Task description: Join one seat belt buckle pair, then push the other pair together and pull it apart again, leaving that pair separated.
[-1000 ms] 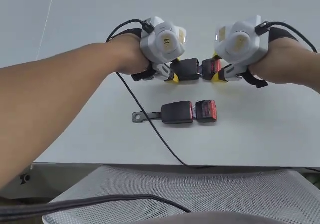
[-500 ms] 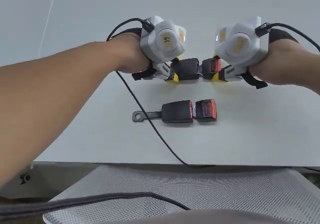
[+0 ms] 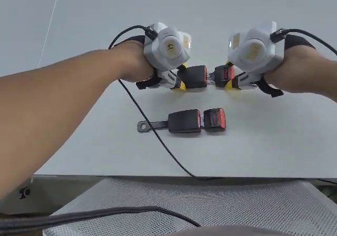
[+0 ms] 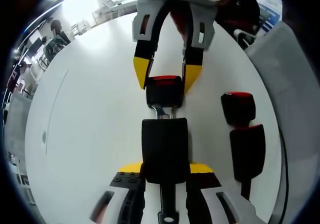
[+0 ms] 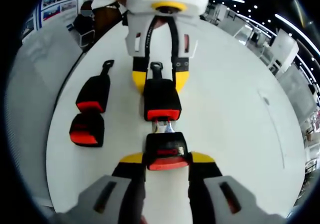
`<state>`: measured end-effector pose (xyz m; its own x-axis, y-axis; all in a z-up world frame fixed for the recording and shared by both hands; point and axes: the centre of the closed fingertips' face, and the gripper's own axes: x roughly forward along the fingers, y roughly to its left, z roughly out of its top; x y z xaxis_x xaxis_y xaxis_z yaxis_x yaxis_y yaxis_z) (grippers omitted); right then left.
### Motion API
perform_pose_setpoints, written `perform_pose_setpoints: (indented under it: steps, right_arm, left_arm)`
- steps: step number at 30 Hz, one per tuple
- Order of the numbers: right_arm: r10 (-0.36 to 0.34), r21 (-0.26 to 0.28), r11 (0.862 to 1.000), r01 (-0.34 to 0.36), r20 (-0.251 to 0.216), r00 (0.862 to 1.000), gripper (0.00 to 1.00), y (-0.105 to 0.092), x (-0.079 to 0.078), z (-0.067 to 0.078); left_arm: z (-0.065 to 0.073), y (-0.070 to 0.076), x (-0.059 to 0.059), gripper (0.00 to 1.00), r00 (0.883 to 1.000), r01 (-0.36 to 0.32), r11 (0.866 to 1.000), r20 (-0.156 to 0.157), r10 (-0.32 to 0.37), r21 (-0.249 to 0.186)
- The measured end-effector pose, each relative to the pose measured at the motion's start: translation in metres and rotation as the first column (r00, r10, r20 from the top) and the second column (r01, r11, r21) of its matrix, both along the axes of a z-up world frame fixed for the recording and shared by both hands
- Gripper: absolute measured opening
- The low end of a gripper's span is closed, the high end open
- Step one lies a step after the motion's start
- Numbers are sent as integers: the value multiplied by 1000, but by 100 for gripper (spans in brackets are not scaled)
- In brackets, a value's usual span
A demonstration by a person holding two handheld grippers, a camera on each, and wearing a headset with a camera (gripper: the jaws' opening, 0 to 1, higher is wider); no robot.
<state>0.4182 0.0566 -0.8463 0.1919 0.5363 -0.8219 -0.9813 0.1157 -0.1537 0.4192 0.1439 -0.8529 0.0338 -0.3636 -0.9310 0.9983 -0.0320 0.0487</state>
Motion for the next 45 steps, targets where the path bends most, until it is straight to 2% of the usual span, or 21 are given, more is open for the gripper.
perform_pose_setpoints:
  steps: [5, 10, 12, 13, 14, 25, 33, 40, 45]
  right_arm:
    - [-5, 18, 1000, 5, -10, 1000, 31, -1, 0, 2]
    - [12, 6, 1000, -12, -5, 1000, 32, -11, -2, 2]
    - [5, -15, 1000, -5, -3, 1000, 31, -23, -1, 1]
    - [-4, -1, 1000, 4, -7, 1000, 31, -25, 0, 2]
    - [-10, -9, 1000, 10, -4, 1000, 32, -33, 0, 2]
    - [-56, -75, 996, 56, 4, 998, 32, -93, -9, -1]
    - [-89, -127, 988, 91, 18, 996, 33, -125, -13, -1]
    - [-110, -144, 983, 113, 29, 994, 34, -131, -12, -2]
    - [-127, -139, 981, 137, 78, 989, 44, -132, -7, 1]
  left_arm:
    - [0, -1, 0, 31, 1000, 7, 1000, -3, -7, 8]
    - [0, -2, 0, 31, 1000, 20, 1000, -6, -20, 21]
    - [0, -2, -1, 31, 1000, 23, 999, -6, -23, 23]
    - [0, -2, -1, 31, 1000, 27, 999, -5, -27, 26]
    - [0, -1, -1, 31, 1000, 22, 999, -7, -22, 26]
    - [0, -1, -1, 32, 1000, 11, 999, -10, -10, 34]
    - [0, -1, -2, 32, 1000, 4, 999, -6, -4, 48]
    - [0, -1, -3, 32, 1000, -4, 998, -3, 4, 57]
    - [1, 0, -3, 32, 1000, -31, 998, 2, 31, 58]
